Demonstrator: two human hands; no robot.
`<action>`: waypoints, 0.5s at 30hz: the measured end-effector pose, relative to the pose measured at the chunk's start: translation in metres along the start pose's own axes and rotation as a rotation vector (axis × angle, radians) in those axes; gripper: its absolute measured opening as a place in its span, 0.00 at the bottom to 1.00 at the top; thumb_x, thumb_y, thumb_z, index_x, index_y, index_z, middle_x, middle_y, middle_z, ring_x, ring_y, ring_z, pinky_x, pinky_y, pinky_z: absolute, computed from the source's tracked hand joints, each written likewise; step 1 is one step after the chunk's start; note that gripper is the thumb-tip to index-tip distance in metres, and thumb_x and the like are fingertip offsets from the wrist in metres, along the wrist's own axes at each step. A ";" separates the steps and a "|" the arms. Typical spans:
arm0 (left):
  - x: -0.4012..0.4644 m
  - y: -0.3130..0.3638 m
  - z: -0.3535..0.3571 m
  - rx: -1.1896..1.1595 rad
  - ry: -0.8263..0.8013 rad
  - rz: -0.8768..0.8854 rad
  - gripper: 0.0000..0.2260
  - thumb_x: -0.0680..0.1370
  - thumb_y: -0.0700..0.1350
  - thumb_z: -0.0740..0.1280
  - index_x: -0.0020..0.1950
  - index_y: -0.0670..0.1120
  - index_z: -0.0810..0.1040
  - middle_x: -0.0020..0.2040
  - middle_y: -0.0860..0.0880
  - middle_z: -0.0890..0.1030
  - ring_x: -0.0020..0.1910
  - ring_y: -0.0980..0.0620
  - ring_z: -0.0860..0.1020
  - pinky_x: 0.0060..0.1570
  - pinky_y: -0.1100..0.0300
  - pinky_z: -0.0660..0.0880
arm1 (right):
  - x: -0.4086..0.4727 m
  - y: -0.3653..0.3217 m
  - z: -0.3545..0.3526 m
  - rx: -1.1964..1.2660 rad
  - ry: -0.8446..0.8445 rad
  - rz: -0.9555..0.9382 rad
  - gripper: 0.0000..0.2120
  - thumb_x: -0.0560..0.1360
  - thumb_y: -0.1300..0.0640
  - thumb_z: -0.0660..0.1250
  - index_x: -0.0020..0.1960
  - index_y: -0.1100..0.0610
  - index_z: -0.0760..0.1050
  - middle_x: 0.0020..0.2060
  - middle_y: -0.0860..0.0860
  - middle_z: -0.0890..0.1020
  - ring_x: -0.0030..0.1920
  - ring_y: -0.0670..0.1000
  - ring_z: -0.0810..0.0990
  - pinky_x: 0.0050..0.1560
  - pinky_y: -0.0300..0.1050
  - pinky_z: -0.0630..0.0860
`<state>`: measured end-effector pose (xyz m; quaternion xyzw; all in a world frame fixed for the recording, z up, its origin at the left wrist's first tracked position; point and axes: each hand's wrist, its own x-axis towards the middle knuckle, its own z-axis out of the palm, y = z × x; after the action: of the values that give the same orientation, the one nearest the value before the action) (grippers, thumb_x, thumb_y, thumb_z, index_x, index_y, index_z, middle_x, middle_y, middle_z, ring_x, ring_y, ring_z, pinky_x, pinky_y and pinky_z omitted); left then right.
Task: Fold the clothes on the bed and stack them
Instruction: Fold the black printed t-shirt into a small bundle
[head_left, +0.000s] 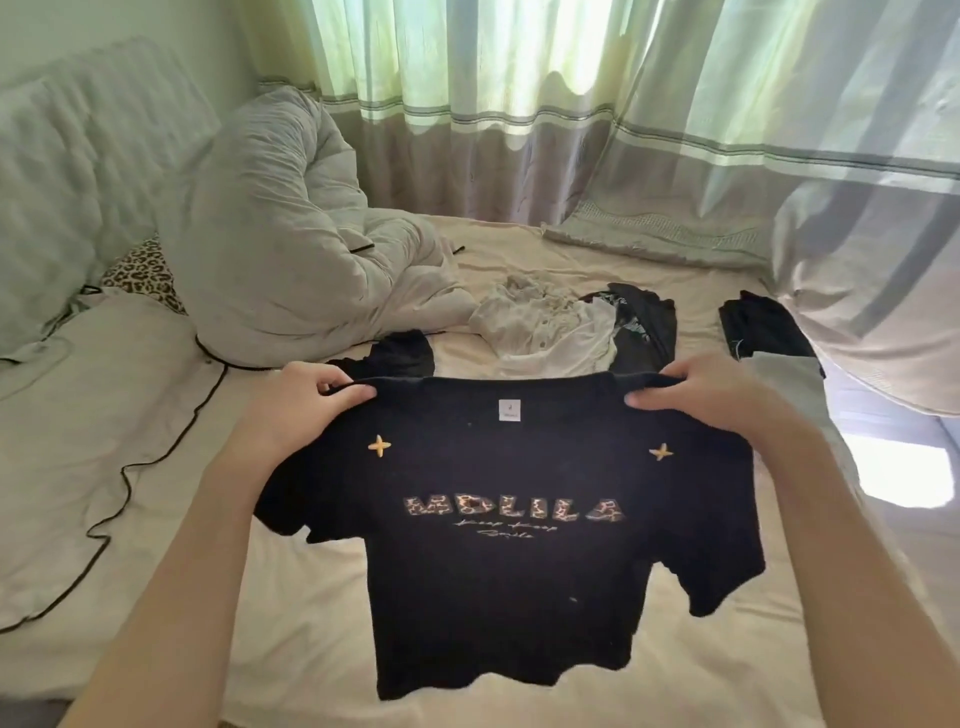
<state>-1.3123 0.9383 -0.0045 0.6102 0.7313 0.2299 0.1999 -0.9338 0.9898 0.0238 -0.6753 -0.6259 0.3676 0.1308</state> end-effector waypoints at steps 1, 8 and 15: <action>0.006 -0.004 0.007 0.032 -0.036 -0.016 0.07 0.73 0.56 0.69 0.39 0.55 0.79 0.39 0.54 0.80 0.44 0.53 0.76 0.41 0.59 0.69 | 0.012 0.000 0.005 -0.031 -0.017 0.031 0.14 0.65 0.48 0.77 0.37 0.59 0.80 0.28 0.50 0.79 0.35 0.50 0.78 0.34 0.40 0.70; 0.075 -0.068 0.112 0.167 -0.166 -0.104 0.13 0.77 0.54 0.65 0.56 0.47 0.80 0.53 0.47 0.81 0.51 0.49 0.77 0.49 0.56 0.73 | 0.134 0.045 0.111 -0.241 -0.012 0.071 0.13 0.71 0.51 0.72 0.41 0.63 0.79 0.30 0.52 0.77 0.35 0.52 0.76 0.33 0.44 0.67; 0.187 -0.162 0.233 0.216 0.043 -0.057 0.09 0.80 0.48 0.61 0.55 0.46 0.76 0.44 0.49 0.77 0.41 0.51 0.76 0.35 0.59 0.70 | 0.279 0.111 0.227 -0.528 0.199 -0.005 0.20 0.79 0.51 0.60 0.68 0.58 0.69 0.62 0.59 0.74 0.64 0.60 0.70 0.59 0.51 0.67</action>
<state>-1.3410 1.1194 -0.2907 0.6022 0.7728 0.1572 0.1238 -1.0153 1.1675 -0.2979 -0.7172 -0.6857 0.1234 0.0117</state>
